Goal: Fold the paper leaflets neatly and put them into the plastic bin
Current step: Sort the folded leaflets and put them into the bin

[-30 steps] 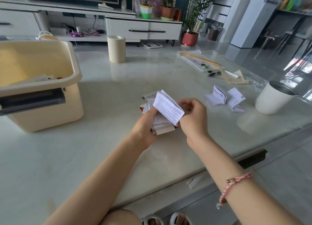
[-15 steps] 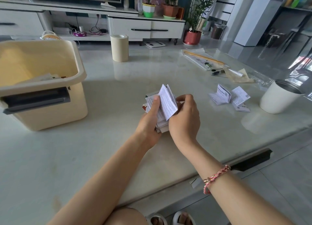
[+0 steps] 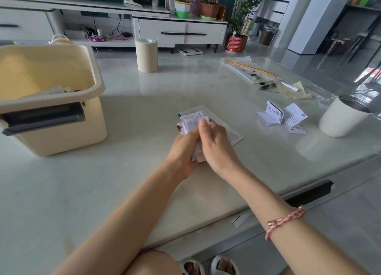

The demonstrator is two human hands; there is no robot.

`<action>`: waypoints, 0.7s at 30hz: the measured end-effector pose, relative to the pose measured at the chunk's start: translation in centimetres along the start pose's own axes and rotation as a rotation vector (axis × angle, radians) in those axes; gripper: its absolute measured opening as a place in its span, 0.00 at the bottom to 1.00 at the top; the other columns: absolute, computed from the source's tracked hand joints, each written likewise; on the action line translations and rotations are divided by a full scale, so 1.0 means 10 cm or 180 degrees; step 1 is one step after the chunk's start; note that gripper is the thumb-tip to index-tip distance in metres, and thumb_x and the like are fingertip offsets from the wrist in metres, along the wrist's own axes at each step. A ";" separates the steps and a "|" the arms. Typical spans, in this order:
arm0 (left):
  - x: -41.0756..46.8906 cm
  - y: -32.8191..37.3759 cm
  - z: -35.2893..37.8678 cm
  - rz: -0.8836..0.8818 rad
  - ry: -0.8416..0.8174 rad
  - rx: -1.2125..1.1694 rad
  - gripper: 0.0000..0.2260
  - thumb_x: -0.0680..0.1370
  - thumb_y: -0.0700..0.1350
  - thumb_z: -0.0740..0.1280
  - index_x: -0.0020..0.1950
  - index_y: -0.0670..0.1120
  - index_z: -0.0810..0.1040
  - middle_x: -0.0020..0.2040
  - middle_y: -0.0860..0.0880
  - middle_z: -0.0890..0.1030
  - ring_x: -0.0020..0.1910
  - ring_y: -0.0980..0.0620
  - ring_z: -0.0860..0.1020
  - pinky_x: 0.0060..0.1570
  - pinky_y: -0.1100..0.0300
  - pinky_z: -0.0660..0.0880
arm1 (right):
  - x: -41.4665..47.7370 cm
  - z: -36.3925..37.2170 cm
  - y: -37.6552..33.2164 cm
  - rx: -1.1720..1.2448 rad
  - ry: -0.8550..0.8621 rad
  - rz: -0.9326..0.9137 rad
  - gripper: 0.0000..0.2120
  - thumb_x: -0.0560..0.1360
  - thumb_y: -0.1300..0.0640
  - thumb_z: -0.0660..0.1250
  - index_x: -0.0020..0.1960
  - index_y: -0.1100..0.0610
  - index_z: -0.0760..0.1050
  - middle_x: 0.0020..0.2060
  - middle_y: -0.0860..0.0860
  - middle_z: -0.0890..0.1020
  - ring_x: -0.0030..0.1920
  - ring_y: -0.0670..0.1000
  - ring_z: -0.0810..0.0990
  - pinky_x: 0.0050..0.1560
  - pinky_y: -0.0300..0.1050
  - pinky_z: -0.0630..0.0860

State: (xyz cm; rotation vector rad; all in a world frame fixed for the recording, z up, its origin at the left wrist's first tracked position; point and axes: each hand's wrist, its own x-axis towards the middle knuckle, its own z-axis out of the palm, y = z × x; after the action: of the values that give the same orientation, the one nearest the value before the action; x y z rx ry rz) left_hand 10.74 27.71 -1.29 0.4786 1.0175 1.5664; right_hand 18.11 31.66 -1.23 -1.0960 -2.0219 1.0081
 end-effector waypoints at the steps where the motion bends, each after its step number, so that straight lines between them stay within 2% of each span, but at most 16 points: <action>1: -0.01 0.02 0.00 -0.0027 -0.0083 -0.0002 0.05 0.77 0.43 0.65 0.51 0.44 0.77 0.42 0.46 0.81 0.38 0.51 0.81 0.33 0.63 0.77 | -0.01 0.03 0.00 -0.0231 -0.0055 -0.0002 0.35 0.76 0.34 0.47 0.66 0.60 0.69 0.62 0.60 0.73 0.66 0.56 0.69 0.67 0.53 0.66; 2: -0.01 0.03 -0.01 -0.0027 -0.0123 -0.0003 0.05 0.78 0.43 0.64 0.50 0.43 0.77 0.41 0.46 0.81 0.37 0.52 0.81 0.31 0.64 0.77 | 0.01 0.03 0.00 -0.0333 -0.0128 0.0013 0.38 0.74 0.31 0.45 0.68 0.60 0.66 0.64 0.59 0.71 0.67 0.55 0.67 0.68 0.53 0.64; 4: -0.02 0.03 -0.02 0.0025 -0.0081 -0.0051 0.03 0.78 0.41 0.64 0.47 0.44 0.78 0.39 0.47 0.82 0.34 0.53 0.82 0.30 0.62 0.77 | 0.07 -0.05 0.02 -0.0291 -0.0273 -0.0141 0.43 0.70 0.27 0.42 0.62 0.60 0.71 0.58 0.58 0.77 0.62 0.55 0.73 0.64 0.51 0.69; 6: -0.03 0.02 0.00 0.0055 -0.0080 -0.0048 0.03 0.77 0.41 0.65 0.48 0.45 0.78 0.38 0.48 0.83 0.33 0.53 0.82 0.31 0.60 0.79 | 0.16 -0.23 0.04 -0.0380 -0.0136 -0.0265 0.32 0.74 0.33 0.48 0.51 0.60 0.74 0.49 0.54 0.80 0.51 0.54 0.77 0.55 0.45 0.72; 7: -0.05 0.02 0.01 0.0053 -0.0119 -0.0053 0.04 0.77 0.41 0.65 0.50 0.44 0.78 0.38 0.49 0.84 0.34 0.53 0.83 0.32 0.59 0.80 | 0.22 -0.35 0.10 -0.0507 0.0143 -0.0203 0.23 0.76 0.39 0.53 0.50 0.57 0.74 0.48 0.54 0.78 0.52 0.54 0.76 0.54 0.44 0.69; 8: -0.05 0.01 0.01 0.0070 -0.0173 -0.0069 0.06 0.78 0.41 0.64 0.53 0.43 0.78 0.39 0.49 0.84 0.36 0.52 0.83 0.34 0.58 0.81 | 0.29 -0.48 0.18 -0.0735 0.0538 -0.0119 0.18 0.78 0.46 0.58 0.56 0.59 0.74 0.53 0.58 0.77 0.56 0.55 0.74 0.57 0.44 0.67; 10: -0.05 0.01 0.00 0.0105 -0.0216 -0.0132 0.08 0.78 0.42 0.64 0.56 0.43 0.76 0.43 0.48 0.85 0.39 0.51 0.84 0.37 0.57 0.81 | 0.36 -0.73 0.39 -0.1377 0.1184 0.0060 0.17 0.76 0.58 0.63 0.64 0.62 0.71 0.63 0.62 0.71 0.65 0.59 0.68 0.64 0.46 0.61; 12: -0.04 0.02 0.00 0.0145 -0.0171 -0.0212 0.06 0.78 0.42 0.63 0.55 0.44 0.76 0.45 0.47 0.84 0.40 0.50 0.84 0.38 0.55 0.81 | 0.40 -0.93 0.55 -0.1795 0.1536 0.0268 0.19 0.74 0.62 0.64 0.64 0.60 0.71 0.68 0.62 0.65 0.68 0.61 0.63 0.65 0.48 0.58; 14: -0.03 0.02 0.00 0.0146 -0.0111 -0.0272 0.05 0.78 0.42 0.63 0.53 0.44 0.76 0.46 0.46 0.84 0.41 0.49 0.84 0.40 0.54 0.81 | 0.45 -1.09 0.66 -0.1780 0.1735 0.0552 0.18 0.73 0.62 0.64 0.63 0.58 0.73 0.71 0.60 0.59 0.70 0.61 0.60 0.67 0.49 0.56; 16: -0.01 0.01 -0.01 0.0131 -0.0077 -0.0284 0.05 0.78 0.42 0.64 0.53 0.44 0.76 0.47 0.45 0.84 0.42 0.48 0.84 0.41 0.54 0.81 | 0.52 -1.20 0.74 -0.1716 0.1627 0.0728 0.17 0.74 0.61 0.64 0.62 0.56 0.75 0.72 0.58 0.60 0.71 0.61 0.58 0.69 0.50 0.56; 19: -0.01 0.02 0.00 0.0017 -0.0100 -0.0230 0.09 0.77 0.43 0.65 0.57 0.44 0.76 0.47 0.47 0.84 0.43 0.49 0.84 0.42 0.56 0.81 | 0.61 -1.23 0.81 -0.2117 0.1066 0.0664 0.17 0.76 0.56 0.64 0.64 0.55 0.75 0.72 0.54 0.63 0.73 0.58 0.56 0.71 0.49 0.52; 21: -0.02 0.04 0.00 -0.0069 -0.0136 -0.0171 0.11 0.77 0.44 0.65 0.59 0.44 0.76 0.47 0.49 0.85 0.42 0.51 0.84 0.42 0.57 0.81 | 0.65 -1.20 0.84 -0.2295 0.0880 0.0634 0.18 0.76 0.54 0.63 0.65 0.57 0.73 0.72 0.54 0.65 0.73 0.57 0.55 0.71 0.48 0.50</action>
State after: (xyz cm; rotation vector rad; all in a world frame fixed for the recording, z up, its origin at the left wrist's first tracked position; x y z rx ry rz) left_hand 10.54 27.54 -0.99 0.4605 0.9429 1.5540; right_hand 27.92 44.32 -1.09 -1.7190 -2.1104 0.1593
